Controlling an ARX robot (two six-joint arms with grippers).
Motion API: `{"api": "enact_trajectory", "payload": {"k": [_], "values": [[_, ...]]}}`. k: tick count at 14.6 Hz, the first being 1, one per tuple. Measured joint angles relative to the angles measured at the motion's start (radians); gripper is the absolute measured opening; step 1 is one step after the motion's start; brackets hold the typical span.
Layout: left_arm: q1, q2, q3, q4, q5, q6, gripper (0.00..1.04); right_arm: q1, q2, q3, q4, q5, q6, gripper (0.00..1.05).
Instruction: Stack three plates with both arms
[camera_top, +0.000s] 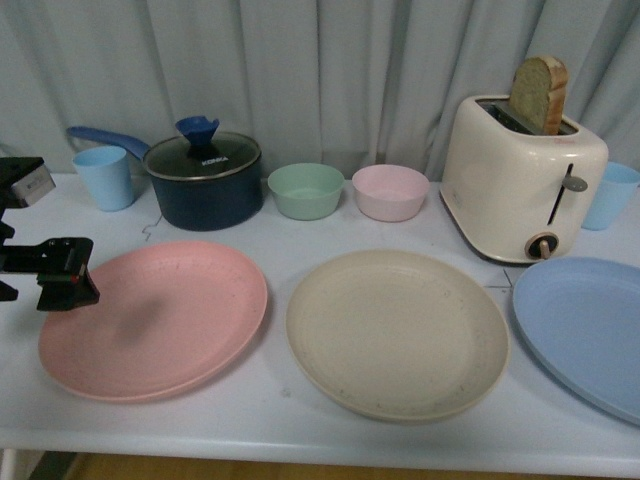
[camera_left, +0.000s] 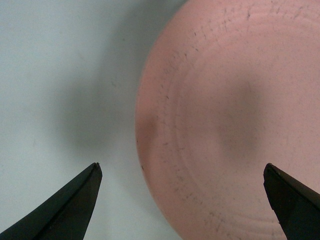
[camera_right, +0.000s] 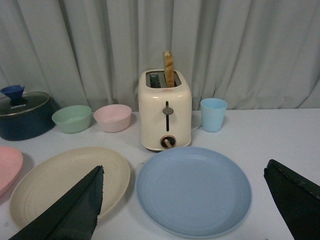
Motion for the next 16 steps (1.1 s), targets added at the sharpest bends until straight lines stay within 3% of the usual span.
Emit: {"api": "enact_trajectory", "payload": {"k": [7, 16], "values": [[0.024, 0.143, 0.099, -0.004, 0.047, -0.021, 0.97, 0.000, 0.000, 0.000, 0.000, 0.000, 0.000, 0.98], [0.039, 0.187, 0.127, -0.012, 0.080, -0.055, 0.04, 0.000, 0.000, 0.000, 0.000, 0.000, 0.000, 0.98]]}}
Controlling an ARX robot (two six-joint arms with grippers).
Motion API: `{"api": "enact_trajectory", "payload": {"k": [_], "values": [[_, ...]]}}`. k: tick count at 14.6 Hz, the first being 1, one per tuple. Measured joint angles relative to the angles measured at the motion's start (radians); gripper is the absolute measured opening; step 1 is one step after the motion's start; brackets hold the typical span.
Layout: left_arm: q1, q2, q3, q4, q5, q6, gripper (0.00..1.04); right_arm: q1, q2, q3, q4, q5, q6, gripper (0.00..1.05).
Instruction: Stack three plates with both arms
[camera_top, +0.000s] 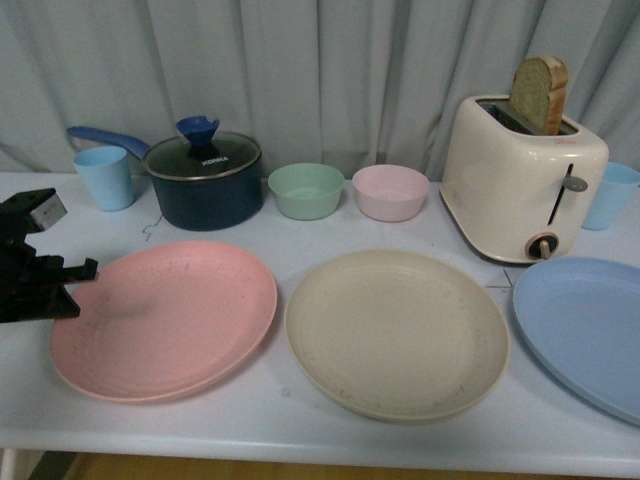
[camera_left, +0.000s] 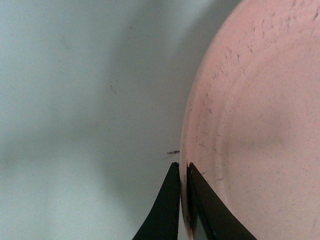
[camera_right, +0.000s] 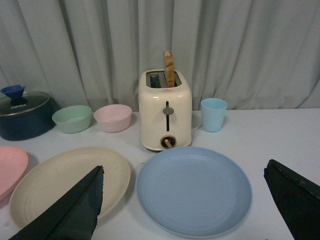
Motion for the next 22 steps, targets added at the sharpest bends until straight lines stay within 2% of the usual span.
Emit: {"api": "enact_trajectory", "payload": {"k": [6, 12, 14, 18, 22], "values": [[0.006, -0.074, 0.002, -0.031, -0.004, -0.018, 0.02, 0.000, 0.000, 0.000, 0.000, 0.000, 0.000, 0.98], [-0.003, -0.332, 0.002, -0.084, -0.019, 0.007, 0.02, 0.000, 0.000, 0.000, 0.000, 0.000, 0.000, 0.98], [-0.067, -0.380, -0.002, -0.071, -0.025, -0.022, 0.02, 0.000, 0.000, 0.000, 0.000, 0.000, 0.000, 0.98], [-0.282, -0.365, -0.019, 0.002, -0.033, -0.185, 0.02, 0.000, 0.000, 0.000, 0.000, 0.000, 0.000, 0.98], [-0.416, -0.224, -0.019, 0.029, -0.106, -0.345, 0.02, 0.000, 0.000, 0.000, 0.000, 0.000, 0.000, 0.98]]}}
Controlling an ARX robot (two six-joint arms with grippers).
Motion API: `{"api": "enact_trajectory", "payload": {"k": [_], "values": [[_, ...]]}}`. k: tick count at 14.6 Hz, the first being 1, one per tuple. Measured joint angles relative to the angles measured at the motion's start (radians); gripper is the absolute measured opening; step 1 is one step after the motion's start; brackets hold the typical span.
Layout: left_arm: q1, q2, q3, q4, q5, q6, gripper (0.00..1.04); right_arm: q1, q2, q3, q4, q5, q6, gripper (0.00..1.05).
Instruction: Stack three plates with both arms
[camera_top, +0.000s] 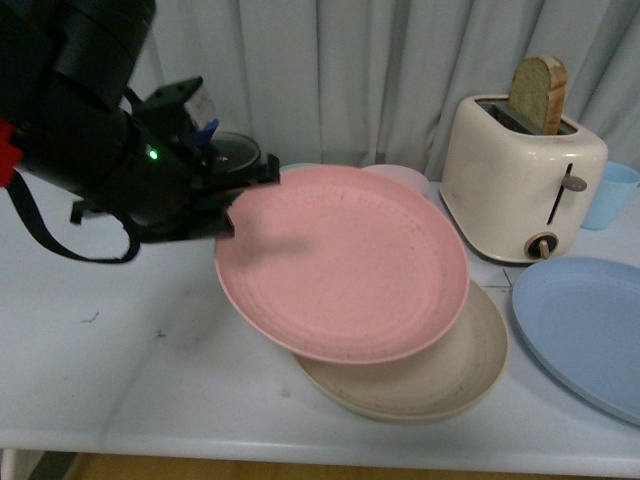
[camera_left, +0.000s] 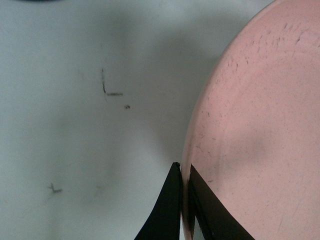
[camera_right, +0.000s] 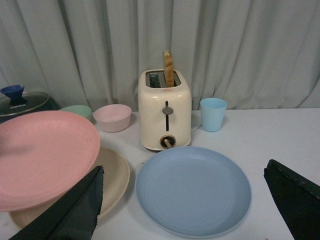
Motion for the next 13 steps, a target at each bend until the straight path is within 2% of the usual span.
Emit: {"api": "enact_trajectory", "payload": {"k": [8, 9, 13], "values": [[-0.081, 0.201, 0.098, -0.038, -0.071, -0.172, 0.02, 0.000, 0.000, 0.000, 0.000, 0.000, 0.000, 0.98], [-0.092, 0.209, 0.103, -0.039, -0.070, -0.181, 0.05, 0.000, 0.000, 0.000, 0.000, 0.000, 0.000, 0.98], [-0.101, 0.210, 0.103, -0.037, -0.068, -0.184, 0.63, 0.000, 0.000, 0.000, 0.000, 0.000, 0.000, 0.98]]}}
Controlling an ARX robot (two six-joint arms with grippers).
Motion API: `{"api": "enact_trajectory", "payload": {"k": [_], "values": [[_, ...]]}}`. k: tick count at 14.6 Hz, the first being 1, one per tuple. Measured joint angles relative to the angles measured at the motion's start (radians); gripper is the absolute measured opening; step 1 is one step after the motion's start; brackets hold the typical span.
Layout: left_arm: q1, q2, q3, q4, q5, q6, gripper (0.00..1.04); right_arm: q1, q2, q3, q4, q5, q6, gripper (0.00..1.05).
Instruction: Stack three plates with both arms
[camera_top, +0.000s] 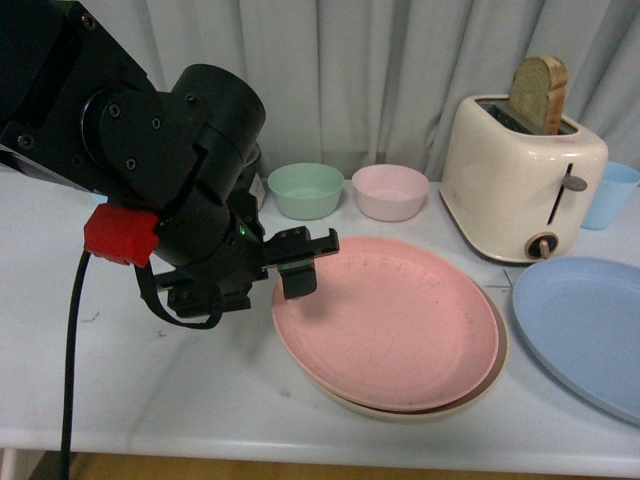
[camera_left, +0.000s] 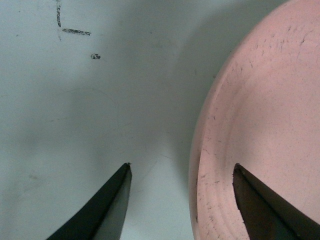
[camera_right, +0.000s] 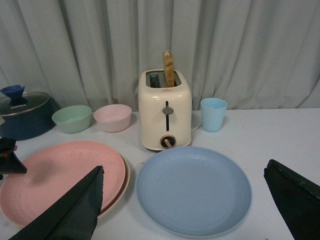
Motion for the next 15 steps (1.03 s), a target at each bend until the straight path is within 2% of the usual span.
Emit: {"api": "enact_trajectory", "payload": {"k": [3, 4, 5, 6, 7, 8, 10, 11, 12, 14, 15], "values": [[0.003, -0.108, -0.076, 0.048, 0.013, 0.022, 0.97, 0.000, 0.000, 0.000, 0.000, 0.000, 0.000, 0.98], [0.005, -0.196, -0.138, 0.130, -0.025, 0.071, 0.98, 0.000, 0.000, 0.000, 0.000, 0.000, 0.000, 0.98], [0.005, -0.363, -0.270, 0.302, -0.107, 0.175, 0.98, 0.000, 0.000, 0.000, 0.000, 0.000, 0.000, 0.98], [-0.002, -0.452, -0.375, 0.547, -0.202, 0.280, 0.94, 0.000, 0.000, 0.000, 0.000, 0.000, 0.000, 0.98], [0.026, -0.493, -0.553, 0.903, -0.333, 0.374, 0.76, 0.000, 0.000, 0.000, 0.000, 0.000, 0.000, 0.98], [0.083, -0.541, -0.756, 1.115, -0.318, 0.415, 0.56, 0.000, 0.000, 0.000, 0.000, 0.000, 0.000, 0.98], [0.145, -0.710, -0.883, 1.193, -0.266, 0.432, 0.29, 0.000, 0.000, 0.000, 0.000, 0.000, 0.000, 0.98], [0.168, -0.768, -0.958, 1.185, -0.230, 0.433, 0.12, 0.000, 0.000, 0.000, 0.000, 0.000, 0.000, 0.98], [0.183, -0.798, -1.007, 1.169, -0.209, 0.433, 0.02, 0.000, 0.000, 0.000, 0.000, 0.000, 0.000, 0.98], [0.232, -0.927, -1.086, 1.144, -0.177, 0.435, 0.02, 0.000, 0.000, 0.000, 0.000, 0.000, 0.000, 0.98], [0.246, -0.946, -1.134, 1.213, -0.157, 0.435, 0.02, 0.000, 0.000, 0.000, 0.000, 0.000, 0.000, 0.98]]}}
